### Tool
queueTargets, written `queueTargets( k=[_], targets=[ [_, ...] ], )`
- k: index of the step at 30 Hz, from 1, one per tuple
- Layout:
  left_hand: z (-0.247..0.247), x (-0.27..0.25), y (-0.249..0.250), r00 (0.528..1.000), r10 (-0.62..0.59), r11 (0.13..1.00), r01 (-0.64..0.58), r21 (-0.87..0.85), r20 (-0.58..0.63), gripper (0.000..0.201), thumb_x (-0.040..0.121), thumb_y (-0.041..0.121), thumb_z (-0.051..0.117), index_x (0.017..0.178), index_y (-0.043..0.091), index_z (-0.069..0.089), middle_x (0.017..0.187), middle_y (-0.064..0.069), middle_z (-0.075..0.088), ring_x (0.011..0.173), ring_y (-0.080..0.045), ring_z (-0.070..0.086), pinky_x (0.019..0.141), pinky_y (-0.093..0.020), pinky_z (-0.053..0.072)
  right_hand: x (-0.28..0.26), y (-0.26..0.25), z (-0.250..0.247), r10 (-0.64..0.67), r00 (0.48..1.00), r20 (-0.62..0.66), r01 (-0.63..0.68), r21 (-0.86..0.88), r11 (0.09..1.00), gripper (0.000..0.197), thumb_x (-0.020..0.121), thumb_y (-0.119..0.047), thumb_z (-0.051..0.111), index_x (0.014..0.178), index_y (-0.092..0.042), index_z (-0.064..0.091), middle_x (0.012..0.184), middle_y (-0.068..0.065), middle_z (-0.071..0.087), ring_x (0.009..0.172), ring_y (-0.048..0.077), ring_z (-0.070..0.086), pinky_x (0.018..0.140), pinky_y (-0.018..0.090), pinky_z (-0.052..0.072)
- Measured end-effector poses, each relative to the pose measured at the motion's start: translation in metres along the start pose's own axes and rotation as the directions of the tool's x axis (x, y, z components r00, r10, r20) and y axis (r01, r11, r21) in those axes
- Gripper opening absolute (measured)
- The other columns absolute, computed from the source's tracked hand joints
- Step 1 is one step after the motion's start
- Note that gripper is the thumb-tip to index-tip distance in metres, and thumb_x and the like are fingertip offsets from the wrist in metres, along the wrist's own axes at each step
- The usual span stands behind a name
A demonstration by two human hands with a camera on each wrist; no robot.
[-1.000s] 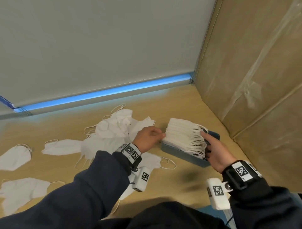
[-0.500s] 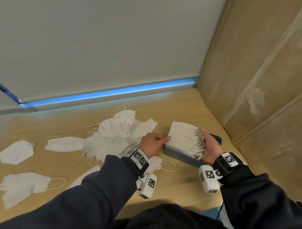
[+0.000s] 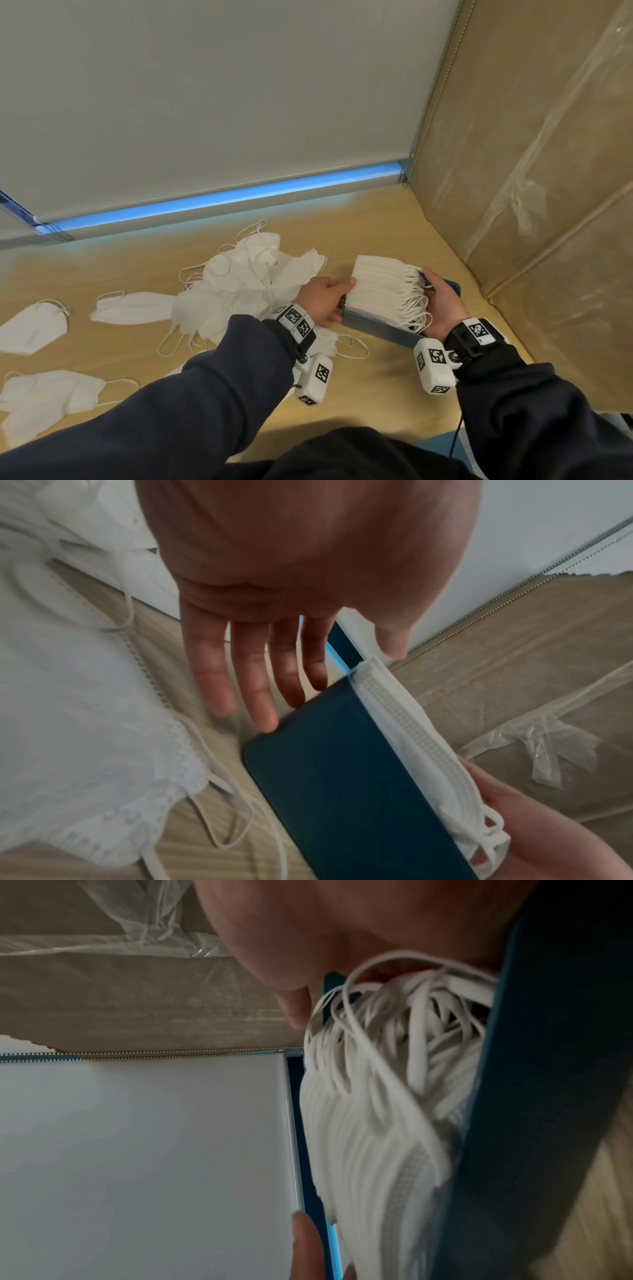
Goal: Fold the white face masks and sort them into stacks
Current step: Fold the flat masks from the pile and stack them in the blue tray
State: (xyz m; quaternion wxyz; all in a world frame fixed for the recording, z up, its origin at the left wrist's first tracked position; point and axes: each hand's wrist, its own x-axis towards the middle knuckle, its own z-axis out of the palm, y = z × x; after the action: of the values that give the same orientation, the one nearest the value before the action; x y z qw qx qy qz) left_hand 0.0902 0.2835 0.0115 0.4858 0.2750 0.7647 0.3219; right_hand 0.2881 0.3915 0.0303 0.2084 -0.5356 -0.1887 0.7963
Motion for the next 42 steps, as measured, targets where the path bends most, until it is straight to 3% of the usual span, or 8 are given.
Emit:
queueTargets(
  k=[7, 14, 18, 21, 29, 33, 37, 42],
  targets=[
    [0.004, 0.002, 0.016, 1.0, -0.008, 0.981, 0.01, 0.194, -0.012, 0.071, 0.088, 0.082, 0.039, 0.098, 0.017, 0.066, 0.09, -0.003, 0.072, 0.073, -0.027, 0.077, 0.078, -0.045, 0.064, -0.007, 0.001, 0.007, -0.037, 0.997, -0.06, 0.039, 0.02, 0.999, 0.044, 0.099, -0.046, 0.056, 0.116, -0.008, 0.068, 0.1, 0.017, 0.078, 0.102, 0.035, 0.068, 0.082, 0.045, 0.052],
    [-0.053, -0.026, 0.001, 0.999, 0.039, 0.966, -0.047, -0.256, -0.039, 0.053, 0.094, 0.063, 0.057, 0.1, 0.012, 0.072, 0.091, -0.004, 0.076, 0.08, -0.024, 0.075, 0.072, -0.036, 0.058, -0.055, -0.003, 0.023, -0.299, 0.917, -0.262, 0.278, -0.115, 0.954, 0.025, 0.1, -0.031, 0.057, 0.102, -0.008, 0.066, 0.103, 0.009, 0.07, 0.083, 0.019, 0.066, 0.064, 0.031, 0.048],
    [-0.128, -0.064, -0.042, 0.97, 0.117, 0.938, -0.179, -0.297, -0.213, 0.029, 0.098, 0.033, 0.065, 0.101, 0.006, 0.072, 0.088, -0.009, 0.075, 0.075, -0.02, 0.072, 0.068, -0.035, 0.054, -0.076, 0.009, 0.049, -0.632, 0.743, -0.221, 0.553, -0.327, 0.766, 0.04, 0.1, -0.023, 0.056, 0.14, -0.015, 0.056, 0.132, 0.003, 0.061, 0.119, 0.021, 0.059, 0.097, 0.032, 0.048],
    [-0.191, -0.082, -0.088, 0.918, 0.079, 0.966, -0.166, -0.198, -0.388, 0.017, 0.096, 0.026, 0.067, 0.098, 0.01, 0.073, 0.091, -0.01, 0.077, 0.077, -0.022, 0.072, 0.068, -0.035, 0.054, -0.074, 0.032, 0.084, -0.702, 0.712, 0.005, 0.666, -0.321, 0.674, 0.035, 0.098, -0.017, 0.061, 0.132, -0.022, 0.061, 0.131, -0.002, 0.065, 0.12, 0.013, 0.061, 0.099, 0.034, 0.049],
    [-0.34, -0.109, -0.211, 0.713, -0.003, 0.98, 0.143, 0.142, -0.701, 0.015, 0.093, 0.028, 0.068, 0.106, 0.021, 0.072, 0.105, 0.003, 0.07, 0.098, -0.022, 0.064, 0.087, -0.033, 0.047, 0.004, 0.111, 0.194, -0.351, 0.866, 0.357, 0.495, -0.71, 0.501, 0.027, 0.094, -0.016, 0.066, 0.121, -0.018, 0.065, 0.127, 0.001, 0.065, 0.117, 0.021, 0.06, 0.101, 0.042, 0.049],
    [-0.4, -0.1, -0.287, 0.735, -0.122, 0.879, 0.392, 0.271, -0.667, 0.06, 0.078, 0.053, 0.055, 0.128, 0.022, 0.064, 0.137, -0.007, 0.061, 0.12, -0.033, 0.059, 0.102, -0.045, 0.048, 0.047, 0.142, 0.226, -0.197, 0.869, 0.453, 0.469, -0.882, 0.041, 0.051, 0.082, -0.034, 0.082, 0.128, -0.03, 0.062, 0.124, -0.004, 0.06, 0.114, 0.022, 0.059, 0.083, 0.032, 0.046],
    [-0.409, -0.118, -0.318, 0.725, -0.211, 0.794, 0.519, 0.317, -0.656, 0.066, 0.085, 0.037, 0.071, 0.146, 0.032, 0.047, 0.153, -0.005, 0.043, 0.133, -0.036, 0.049, 0.107, -0.047, 0.045, 0.057, 0.178, 0.255, -0.068, 0.889, 0.452, 0.443, -0.889, -0.116, 0.066, 0.075, -0.027, 0.088, 0.134, -0.027, 0.059, 0.135, 0.005, 0.059, 0.125, 0.025, 0.055, 0.1, 0.03, 0.042],
    [-0.418, -0.119, -0.331, 0.772, -0.006, 0.663, 0.478, 0.575, -0.635, 0.061, 0.079, 0.053, 0.071, 0.135, 0.036, 0.053, 0.131, 0.001, 0.062, 0.119, -0.027, 0.058, 0.096, -0.041, 0.046, 0.051, 0.218, 0.292, 0.054, 0.845, 0.532, 0.532, -0.825, -0.191, 0.051, 0.08, -0.024, 0.084, 0.128, -0.026, 0.067, 0.137, 0.002, 0.061, 0.127, 0.021, 0.054, 0.101, 0.028, 0.038]
  ],
)
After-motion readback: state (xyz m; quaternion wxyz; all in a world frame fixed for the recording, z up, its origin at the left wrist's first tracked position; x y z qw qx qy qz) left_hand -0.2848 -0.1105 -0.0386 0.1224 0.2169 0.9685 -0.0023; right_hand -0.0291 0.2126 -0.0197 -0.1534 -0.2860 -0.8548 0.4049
